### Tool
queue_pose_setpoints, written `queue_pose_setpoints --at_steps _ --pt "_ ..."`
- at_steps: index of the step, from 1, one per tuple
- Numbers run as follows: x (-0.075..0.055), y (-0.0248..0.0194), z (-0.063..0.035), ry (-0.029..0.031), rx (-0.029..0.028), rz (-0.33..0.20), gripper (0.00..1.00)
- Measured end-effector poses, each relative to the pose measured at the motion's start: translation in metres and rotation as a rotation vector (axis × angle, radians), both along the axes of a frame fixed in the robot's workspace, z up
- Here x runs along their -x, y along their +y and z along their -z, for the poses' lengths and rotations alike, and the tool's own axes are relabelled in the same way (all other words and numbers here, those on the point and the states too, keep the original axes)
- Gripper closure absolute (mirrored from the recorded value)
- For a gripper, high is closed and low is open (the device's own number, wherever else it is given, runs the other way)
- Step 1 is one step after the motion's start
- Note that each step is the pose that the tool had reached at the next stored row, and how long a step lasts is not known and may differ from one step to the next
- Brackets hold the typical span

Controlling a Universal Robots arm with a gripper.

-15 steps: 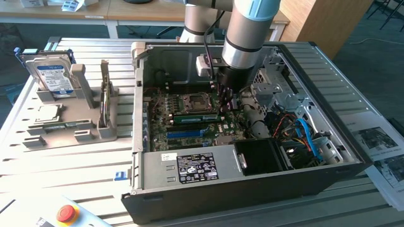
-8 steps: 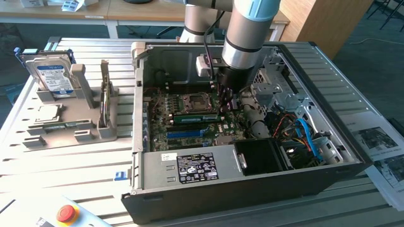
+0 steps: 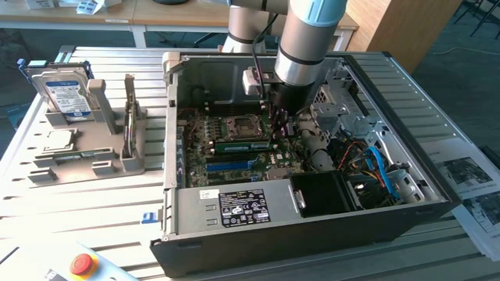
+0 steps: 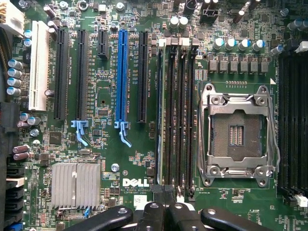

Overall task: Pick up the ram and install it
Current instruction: 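Press down the ram until it locks into place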

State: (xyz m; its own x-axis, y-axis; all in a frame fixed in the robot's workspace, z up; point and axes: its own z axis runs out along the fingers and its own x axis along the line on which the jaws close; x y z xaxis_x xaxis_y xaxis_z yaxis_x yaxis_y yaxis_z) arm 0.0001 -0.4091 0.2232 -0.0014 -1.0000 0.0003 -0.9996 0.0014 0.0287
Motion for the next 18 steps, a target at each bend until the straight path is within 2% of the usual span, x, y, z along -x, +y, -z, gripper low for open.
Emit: queue_pose_setpoints --at_steps 9,15,18 --pt "0.0 0.0002 -0.0005 0.0002 -0.0012 0.0 0.89" --pt "0.0 0.0 -0.0136 0.0015 0.0 0.0 0.89" --pt "0.0 0.0 -0.0146 0.0016 -0.0001 0.0 0.89"
